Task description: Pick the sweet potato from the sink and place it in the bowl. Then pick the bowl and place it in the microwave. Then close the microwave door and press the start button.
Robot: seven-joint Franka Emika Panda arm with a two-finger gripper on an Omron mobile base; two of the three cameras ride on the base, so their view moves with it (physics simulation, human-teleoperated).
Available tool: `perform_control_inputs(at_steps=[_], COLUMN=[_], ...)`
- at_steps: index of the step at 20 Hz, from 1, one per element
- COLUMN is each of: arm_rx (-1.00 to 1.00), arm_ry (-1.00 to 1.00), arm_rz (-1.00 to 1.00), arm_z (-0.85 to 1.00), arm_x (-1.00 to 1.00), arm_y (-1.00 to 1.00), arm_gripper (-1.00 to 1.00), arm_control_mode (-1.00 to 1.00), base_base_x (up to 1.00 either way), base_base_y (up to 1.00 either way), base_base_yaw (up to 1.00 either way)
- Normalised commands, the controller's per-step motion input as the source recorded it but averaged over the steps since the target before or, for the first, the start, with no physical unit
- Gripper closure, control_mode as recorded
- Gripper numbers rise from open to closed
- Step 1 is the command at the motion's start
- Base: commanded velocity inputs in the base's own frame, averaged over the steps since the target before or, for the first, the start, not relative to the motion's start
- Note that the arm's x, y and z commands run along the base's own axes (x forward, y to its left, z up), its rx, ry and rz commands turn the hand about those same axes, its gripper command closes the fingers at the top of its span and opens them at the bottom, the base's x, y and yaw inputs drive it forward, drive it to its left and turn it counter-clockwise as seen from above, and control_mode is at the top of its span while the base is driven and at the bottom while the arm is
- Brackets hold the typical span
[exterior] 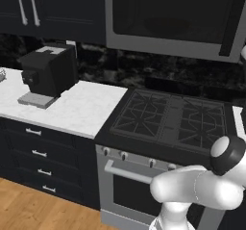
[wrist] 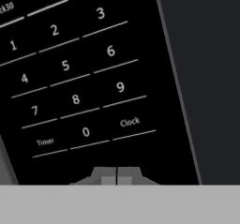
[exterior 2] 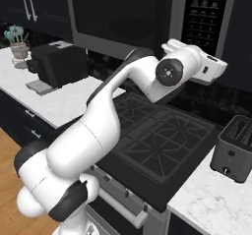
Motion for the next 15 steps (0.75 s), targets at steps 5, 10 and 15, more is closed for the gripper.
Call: perform_control_inputs(at_steps=[5,10,15], arm_rx=[0.05,-0.01,-0.01], arm_ry=[0.00,-0.19,-0.28], arm_rz=[0.05,0.02,0.00], arm_z=[-0.12,-0.07,0.10], arm_x=[0.67,-0.17,-0.57], arm_y=[-0.53,0.14,0.43], arm_gripper=[1.00,1.00,1.00], arm_control_mode=[-1.00,-1.00,-1.00], base_base_x=[0.00,0.00,0.00], base_base_y=[0.00,0.00,0.00], base_base_yaw=[0.00,0.00,0.00])
